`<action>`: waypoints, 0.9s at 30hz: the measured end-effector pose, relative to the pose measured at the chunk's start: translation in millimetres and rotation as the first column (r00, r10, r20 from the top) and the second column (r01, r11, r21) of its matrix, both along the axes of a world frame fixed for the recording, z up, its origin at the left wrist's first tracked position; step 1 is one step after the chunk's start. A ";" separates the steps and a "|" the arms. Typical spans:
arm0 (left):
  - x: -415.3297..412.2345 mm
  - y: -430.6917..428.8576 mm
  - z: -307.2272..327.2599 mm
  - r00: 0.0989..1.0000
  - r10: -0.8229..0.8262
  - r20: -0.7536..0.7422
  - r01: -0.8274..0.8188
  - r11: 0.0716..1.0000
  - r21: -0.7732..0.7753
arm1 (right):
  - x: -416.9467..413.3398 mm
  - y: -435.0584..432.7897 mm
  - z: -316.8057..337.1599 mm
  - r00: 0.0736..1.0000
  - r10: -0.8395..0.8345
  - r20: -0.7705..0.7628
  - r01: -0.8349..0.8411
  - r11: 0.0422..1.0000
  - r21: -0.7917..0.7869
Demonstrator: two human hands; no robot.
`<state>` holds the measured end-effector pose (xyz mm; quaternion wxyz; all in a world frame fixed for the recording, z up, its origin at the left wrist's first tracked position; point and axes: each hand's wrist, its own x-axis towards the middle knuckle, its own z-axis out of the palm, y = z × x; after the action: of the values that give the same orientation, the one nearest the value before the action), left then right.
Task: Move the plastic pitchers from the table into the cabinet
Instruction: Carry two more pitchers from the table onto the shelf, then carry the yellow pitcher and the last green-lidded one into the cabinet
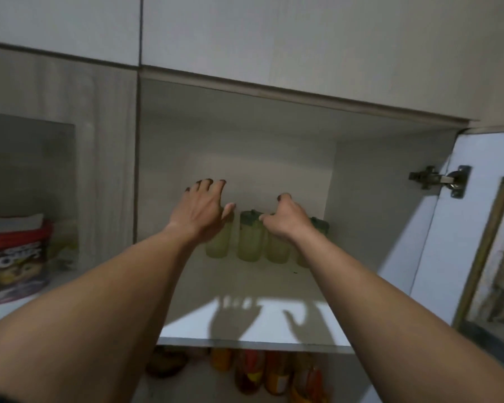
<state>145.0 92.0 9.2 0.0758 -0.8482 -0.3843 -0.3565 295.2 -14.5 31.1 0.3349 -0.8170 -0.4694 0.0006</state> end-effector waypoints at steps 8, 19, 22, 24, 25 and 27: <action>-118.3 -111.9 4.0 0.998 0.047 0.047 -0.051 0.994 0.099 | -96.5 -74.9 19.7 0.981 0.160 0.113 -0.164 0.986 0.025; -393.4 -221.4 -47.3 0.840 0.543 -0.004 -0.541 0.838 0.076 | -324.2 -112.4 -3.3 0.837 0.544 0.062 -0.547 0.836 0.046; -458.1 -250.1 -63.9 0.764 0.645 0.004 -0.645 0.764 0.039 | -391.4 -121.5 -14.8 0.774 0.632 0.044 -0.633 0.773 0.037; -493.0 -268.0 -76.3 0.722 0.691 0.022 -0.692 0.722 -0.001 | -431.4 -127.9 -24.0 0.732 0.680 0.043 -0.681 0.732 0.029; -517.3 -280.3 -84.2 0.696 0.718 0.030 -0.717 0.696 -0.027 | -458.3 -132.6 -29.7 0.702 0.711 0.042 -0.712 0.701 0.031; -560.8 -303.6 -96.8 0.651 0.758 0.042 -0.754 0.652 -0.080 | -506.0 -142.5 -39.3 0.646 0.763 0.027 -0.764 0.645 0.033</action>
<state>-415.7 -211.6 -87.6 0.1798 -0.5999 -0.7145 -0.3118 -210.9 -157.0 -8.2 0.3181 -0.5363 -0.7714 0.1273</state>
